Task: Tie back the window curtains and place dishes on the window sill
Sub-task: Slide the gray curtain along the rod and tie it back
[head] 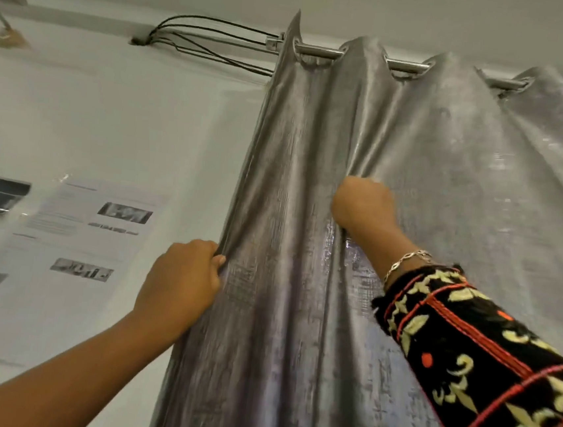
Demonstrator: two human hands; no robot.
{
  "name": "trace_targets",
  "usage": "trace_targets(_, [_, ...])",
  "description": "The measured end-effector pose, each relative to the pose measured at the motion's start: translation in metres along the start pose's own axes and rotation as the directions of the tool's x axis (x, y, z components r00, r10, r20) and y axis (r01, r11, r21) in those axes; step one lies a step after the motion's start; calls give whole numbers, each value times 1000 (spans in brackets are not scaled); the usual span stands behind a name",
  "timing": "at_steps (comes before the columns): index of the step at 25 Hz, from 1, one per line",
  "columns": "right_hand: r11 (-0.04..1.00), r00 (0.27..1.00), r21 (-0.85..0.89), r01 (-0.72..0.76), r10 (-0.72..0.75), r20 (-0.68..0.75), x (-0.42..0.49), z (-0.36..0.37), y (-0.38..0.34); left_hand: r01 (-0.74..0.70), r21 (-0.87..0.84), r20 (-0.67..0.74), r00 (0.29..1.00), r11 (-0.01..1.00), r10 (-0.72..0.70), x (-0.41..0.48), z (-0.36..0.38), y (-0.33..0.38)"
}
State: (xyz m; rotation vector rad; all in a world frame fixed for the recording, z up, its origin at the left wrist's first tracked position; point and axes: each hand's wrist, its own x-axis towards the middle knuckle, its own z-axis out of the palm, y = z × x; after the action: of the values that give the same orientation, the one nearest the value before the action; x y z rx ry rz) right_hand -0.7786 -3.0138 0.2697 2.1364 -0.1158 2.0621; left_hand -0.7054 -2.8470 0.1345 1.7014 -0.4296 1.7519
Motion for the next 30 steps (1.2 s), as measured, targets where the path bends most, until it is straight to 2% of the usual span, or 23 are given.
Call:
trace_targets(7, [997, 997, -38, 73, -73, -12, 24, -3, -77, -62, -116, 8, 998, 991, 64, 6, 2, -31])
trace_targets(10, [996, 995, -3, 91, -91, -37, 28, -5, -103, -77, -180, 6, 997, 981, 79, 10, -2, -37])
trace_targets(13, [995, 994, 33, 98, -96, -53, 30, -7, -110, -100, -157, 14, 995, 983, 103, 12, -4, -32])
trace_targets(15, [989, 989, -32, 147, -148, -23, 26, -5, -97, -108, -167, -6, 994, 980, 108, 8, -4, -23])
trace_targets(18, [965, 977, -163, 205, -191, 96, 15, 1, -59, -103, -210, -25, 995, 972, 100, 1, -2, -8])
trace_targets(20, [980, 978, -113, 166, -149, 146, 12, 2, -29, -113, -220, -41, 993, 969, 107, -2, 0, 2])
trace_targets(21, [993, 984, -11, 114, -111, 138, 12, -1, -13, -116, -221, -49, 993, 968, 107, -3, 1, 6])
trace_targets(23, [981, 998, 195, -15, 4, 58, 11, -9, 21, -112, -209, -56, 993, 971, 102, -4, 4, 12])
trace_targets(24, [982, 999, 187, -32, 38, -30, 10, -14, 40, -104, -195, -60, 994, 975, 94, -4, 6, 14])
trace_targets(26, [991, 979, -121, -62, 37, -200, 7, -25, 81, -84, -153, -62, 995, 985, 75, -4, 12, 17])
trace_targets(28, [909, 965, -377, -180, 89, -247, 4, -35, 119, -71, -123, -55, 996, 990, 64, -3, 18, 16])
trace_targets(30, [849, 933, -401, -344, 260, -249, 3, -46, 148, -65, -115, -53, 997, 991, 59, -4, 22, 15])
